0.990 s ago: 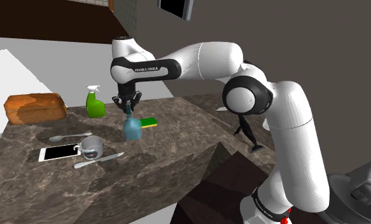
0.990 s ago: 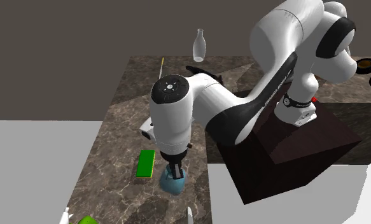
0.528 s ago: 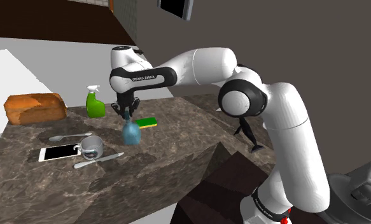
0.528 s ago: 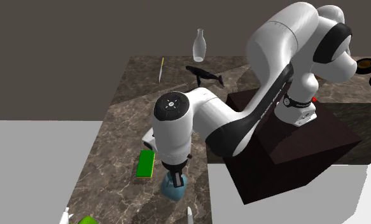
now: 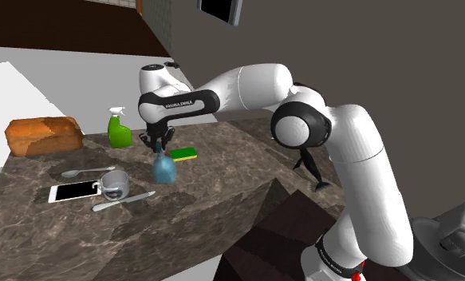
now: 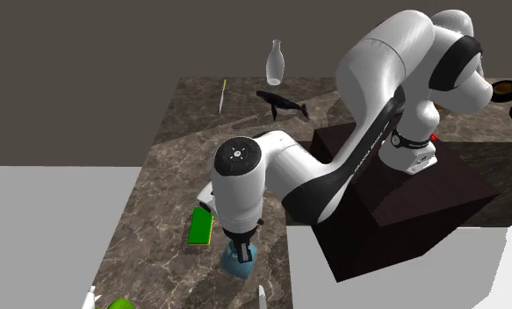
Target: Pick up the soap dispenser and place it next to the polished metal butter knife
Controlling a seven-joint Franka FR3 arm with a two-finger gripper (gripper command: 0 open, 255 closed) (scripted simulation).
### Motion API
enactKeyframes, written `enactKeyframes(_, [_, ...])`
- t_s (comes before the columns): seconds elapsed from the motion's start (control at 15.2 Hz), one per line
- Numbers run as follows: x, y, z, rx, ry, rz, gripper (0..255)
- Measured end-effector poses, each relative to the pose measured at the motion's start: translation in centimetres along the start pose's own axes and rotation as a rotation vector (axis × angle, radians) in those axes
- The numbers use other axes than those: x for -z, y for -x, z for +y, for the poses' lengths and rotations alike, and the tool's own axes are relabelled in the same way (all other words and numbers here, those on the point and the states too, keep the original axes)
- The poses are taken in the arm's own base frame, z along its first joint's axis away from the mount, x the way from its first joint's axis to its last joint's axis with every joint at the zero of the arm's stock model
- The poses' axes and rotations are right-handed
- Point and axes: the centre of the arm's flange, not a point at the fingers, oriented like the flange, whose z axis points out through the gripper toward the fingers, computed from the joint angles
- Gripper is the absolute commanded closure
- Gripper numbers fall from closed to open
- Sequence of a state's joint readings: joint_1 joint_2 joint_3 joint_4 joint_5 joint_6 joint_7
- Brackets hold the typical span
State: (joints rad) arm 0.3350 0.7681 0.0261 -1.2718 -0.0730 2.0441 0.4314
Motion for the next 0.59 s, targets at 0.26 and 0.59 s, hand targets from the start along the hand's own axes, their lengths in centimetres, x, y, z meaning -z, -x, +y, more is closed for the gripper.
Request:
enactKeyframes(0.26, [-0.12,0.01,0.09,0.000,-0.001,0.003,0])
enactKeyframes(0.59, [-0.96,0.75,0.07,0.002,0.004,-0.014,0])
